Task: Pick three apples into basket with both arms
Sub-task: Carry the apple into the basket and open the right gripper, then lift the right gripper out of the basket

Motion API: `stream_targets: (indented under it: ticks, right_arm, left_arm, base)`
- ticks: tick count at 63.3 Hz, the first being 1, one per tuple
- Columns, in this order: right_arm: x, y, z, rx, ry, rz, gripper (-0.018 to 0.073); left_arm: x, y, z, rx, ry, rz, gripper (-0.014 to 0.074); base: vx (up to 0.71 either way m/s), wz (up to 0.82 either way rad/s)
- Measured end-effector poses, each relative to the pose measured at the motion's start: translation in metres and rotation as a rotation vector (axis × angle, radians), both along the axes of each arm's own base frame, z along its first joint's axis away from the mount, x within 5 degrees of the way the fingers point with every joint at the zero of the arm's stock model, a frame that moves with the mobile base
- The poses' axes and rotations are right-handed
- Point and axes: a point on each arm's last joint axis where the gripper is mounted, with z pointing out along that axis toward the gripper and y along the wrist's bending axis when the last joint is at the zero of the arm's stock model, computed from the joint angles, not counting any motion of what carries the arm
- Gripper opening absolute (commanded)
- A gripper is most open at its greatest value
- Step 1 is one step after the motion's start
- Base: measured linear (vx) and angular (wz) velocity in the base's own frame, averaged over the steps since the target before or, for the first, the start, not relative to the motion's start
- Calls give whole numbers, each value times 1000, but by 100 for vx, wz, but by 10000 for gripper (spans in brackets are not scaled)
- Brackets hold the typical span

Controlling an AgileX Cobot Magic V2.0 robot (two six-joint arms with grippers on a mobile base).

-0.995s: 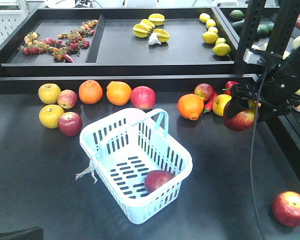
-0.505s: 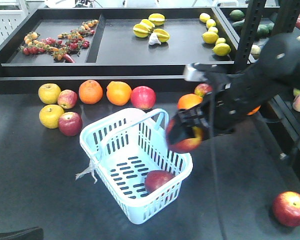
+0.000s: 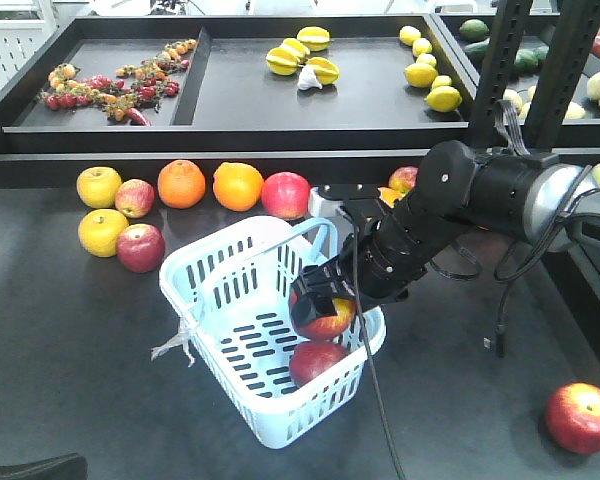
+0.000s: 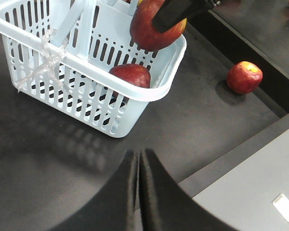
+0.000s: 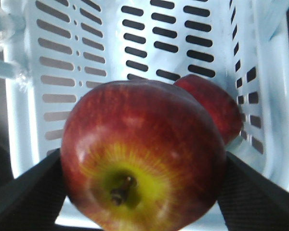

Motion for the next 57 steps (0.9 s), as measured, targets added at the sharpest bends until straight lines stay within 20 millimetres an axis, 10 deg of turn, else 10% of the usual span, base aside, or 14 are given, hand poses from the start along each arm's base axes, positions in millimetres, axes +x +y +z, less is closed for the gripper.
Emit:
stream_targets:
  ticks: [12,26,36,50,57]
  right_arm:
    - [3,0,1,4,-32,-4,726]
    - [3,1,1,2,-37,7,694]
    - [-3,-1,2,-13,-1,37,536]
    - [-21,-14,35,-81,-6,43,5]
    - [-33,-24,64,-107,-61,9,-10]
  left_arm:
    - [0,0,0,0,0,0,-6]
    - [0,0,0,0,0,0,-6]
    - [0,0,0,0,0,0,-6]
    - [0,0,0,0,0,0,-6]
    - [0,0,0,0,0,0,-6]
  base:
    - [0,0]
    - [0,0]
    - [0,0]
    - [0,0]
    - [0,0]
